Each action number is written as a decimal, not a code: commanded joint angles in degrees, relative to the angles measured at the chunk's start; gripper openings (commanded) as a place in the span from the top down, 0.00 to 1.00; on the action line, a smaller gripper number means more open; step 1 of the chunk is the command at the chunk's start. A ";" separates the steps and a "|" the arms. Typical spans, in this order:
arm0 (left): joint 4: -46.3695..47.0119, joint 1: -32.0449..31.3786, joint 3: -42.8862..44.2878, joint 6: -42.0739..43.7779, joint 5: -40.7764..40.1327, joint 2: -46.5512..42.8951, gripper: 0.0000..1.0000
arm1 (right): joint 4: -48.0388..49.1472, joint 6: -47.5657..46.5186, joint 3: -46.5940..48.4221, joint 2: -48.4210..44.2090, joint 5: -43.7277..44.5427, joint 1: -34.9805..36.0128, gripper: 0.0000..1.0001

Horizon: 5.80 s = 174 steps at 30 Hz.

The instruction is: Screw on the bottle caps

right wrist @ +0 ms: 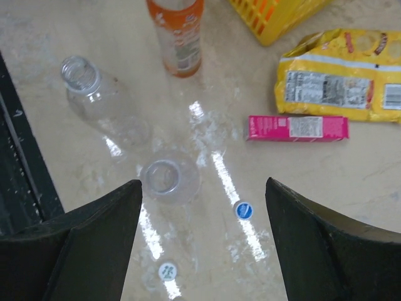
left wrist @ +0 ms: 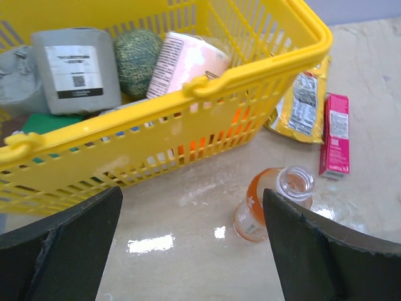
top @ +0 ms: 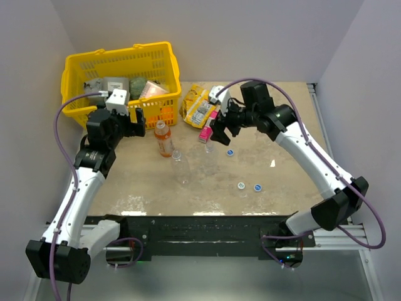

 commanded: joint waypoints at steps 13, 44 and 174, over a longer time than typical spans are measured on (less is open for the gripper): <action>1.85 -5.54 0.76 1.86 4.63 0.57 0.00 | -4.76 -8.39 -2.21 2.46 -9.15 1.59 0.21; 11.93 -14.76 4.89 4.24 40.74 7.93 0.00 | -16.35 -9.97 12.95 1.23 -1.92 -2.70 0.94; 57.39 -52.74 -25.43 1.25 17.19 14.72 1.00 | -11.53 -70.00 -47.30 -9.58 6.14 -11.86 0.55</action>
